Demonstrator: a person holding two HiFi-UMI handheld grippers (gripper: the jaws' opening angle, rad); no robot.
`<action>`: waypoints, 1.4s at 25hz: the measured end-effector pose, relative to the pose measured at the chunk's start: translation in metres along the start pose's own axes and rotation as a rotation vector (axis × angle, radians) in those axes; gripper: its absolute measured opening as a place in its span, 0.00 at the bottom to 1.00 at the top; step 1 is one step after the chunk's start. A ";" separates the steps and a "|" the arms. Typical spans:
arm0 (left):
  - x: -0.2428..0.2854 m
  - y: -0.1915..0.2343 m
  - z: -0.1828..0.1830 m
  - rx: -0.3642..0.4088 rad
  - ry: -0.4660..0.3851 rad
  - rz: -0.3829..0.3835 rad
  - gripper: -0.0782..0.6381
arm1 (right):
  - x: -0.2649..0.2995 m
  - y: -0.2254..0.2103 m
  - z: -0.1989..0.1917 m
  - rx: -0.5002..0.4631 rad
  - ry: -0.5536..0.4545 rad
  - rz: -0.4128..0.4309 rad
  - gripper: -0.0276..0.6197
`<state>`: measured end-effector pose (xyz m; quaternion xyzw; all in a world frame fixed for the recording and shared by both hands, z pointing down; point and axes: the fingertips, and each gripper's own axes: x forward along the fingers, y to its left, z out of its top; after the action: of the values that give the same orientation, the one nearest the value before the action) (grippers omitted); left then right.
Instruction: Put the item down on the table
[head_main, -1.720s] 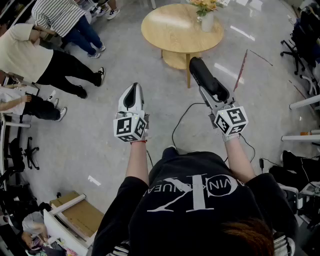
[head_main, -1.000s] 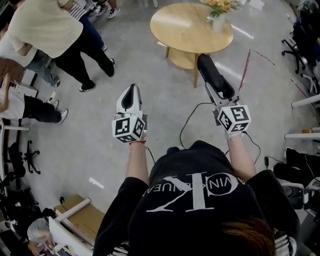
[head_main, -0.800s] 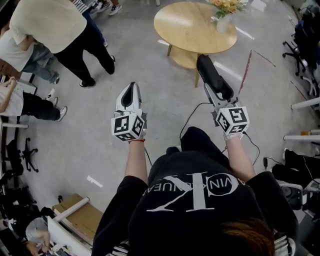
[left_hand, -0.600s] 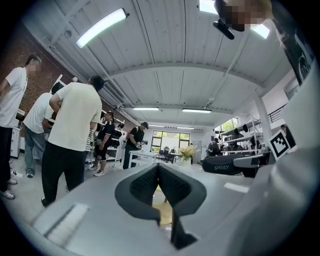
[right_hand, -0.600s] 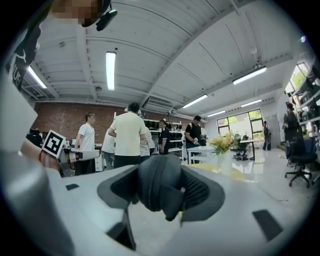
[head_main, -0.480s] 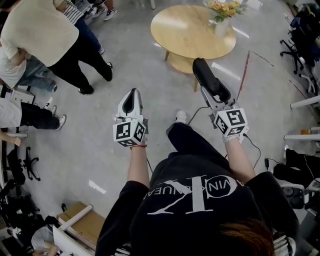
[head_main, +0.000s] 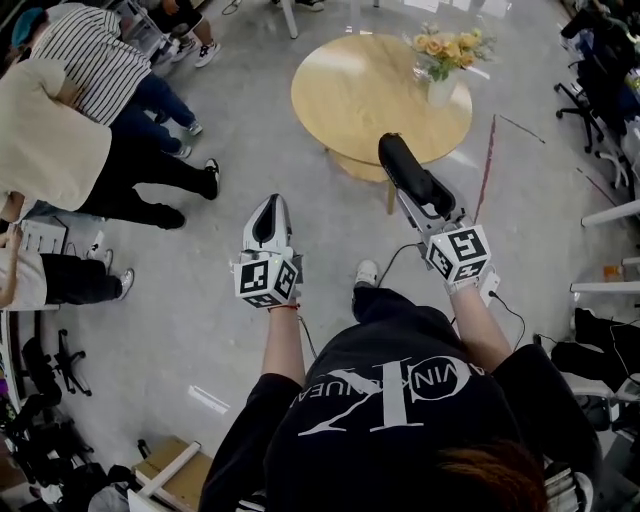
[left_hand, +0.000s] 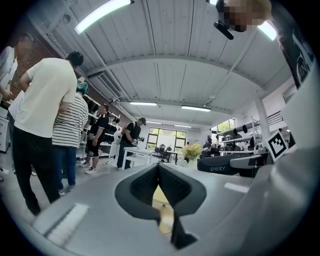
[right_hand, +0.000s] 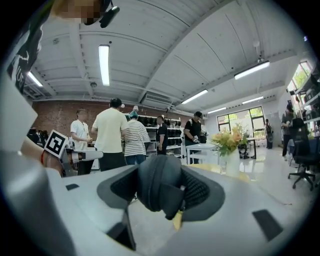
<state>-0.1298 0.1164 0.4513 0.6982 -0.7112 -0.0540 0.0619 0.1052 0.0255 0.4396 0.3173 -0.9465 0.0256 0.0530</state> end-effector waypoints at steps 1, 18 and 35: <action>0.011 0.002 0.000 -0.001 0.004 -0.004 0.13 | 0.008 -0.007 0.000 0.004 0.004 -0.002 0.45; 0.152 0.027 -0.001 -0.011 0.037 -0.059 0.13 | 0.122 -0.078 0.006 0.029 0.015 0.020 0.45; 0.209 0.021 -0.030 -0.032 0.119 -0.153 0.13 | 0.136 -0.103 -0.021 0.084 0.069 -0.041 0.45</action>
<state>-0.1492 -0.0917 0.4871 0.7513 -0.6499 -0.0282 0.1109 0.0607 -0.1363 0.4774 0.3377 -0.9354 0.0749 0.0728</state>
